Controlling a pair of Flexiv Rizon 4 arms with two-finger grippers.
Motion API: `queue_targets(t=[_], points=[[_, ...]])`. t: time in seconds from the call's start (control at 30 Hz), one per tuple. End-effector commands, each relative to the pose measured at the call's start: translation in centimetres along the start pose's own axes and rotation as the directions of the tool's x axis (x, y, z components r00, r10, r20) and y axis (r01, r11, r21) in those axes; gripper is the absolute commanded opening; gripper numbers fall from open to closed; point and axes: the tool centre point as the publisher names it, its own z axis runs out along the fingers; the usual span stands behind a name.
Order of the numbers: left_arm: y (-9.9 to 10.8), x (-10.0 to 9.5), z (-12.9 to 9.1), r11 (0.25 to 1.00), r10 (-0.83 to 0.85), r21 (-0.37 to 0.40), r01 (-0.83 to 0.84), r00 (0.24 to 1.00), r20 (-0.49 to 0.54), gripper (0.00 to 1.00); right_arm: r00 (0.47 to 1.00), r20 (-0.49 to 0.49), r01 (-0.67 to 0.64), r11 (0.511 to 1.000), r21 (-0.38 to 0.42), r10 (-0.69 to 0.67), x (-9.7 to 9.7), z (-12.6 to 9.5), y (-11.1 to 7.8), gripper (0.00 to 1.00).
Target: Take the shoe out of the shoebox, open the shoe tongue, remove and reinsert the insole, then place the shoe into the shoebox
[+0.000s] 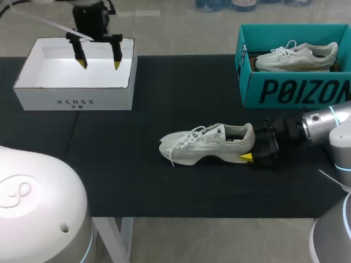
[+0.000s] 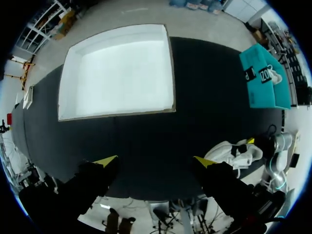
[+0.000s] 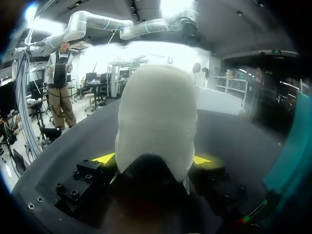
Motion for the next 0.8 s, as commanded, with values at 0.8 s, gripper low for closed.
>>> queue_targets(t=[0.8], points=[[5.0, 17.3, 4.3, 0.999, -0.033, 0.016, 0.033, 0.999, 0.0, 1.0, 1.0, 0.002, -0.001, 1.0, 0.004, 0.001, 0.2, 0.5, -0.2, 0.0]])
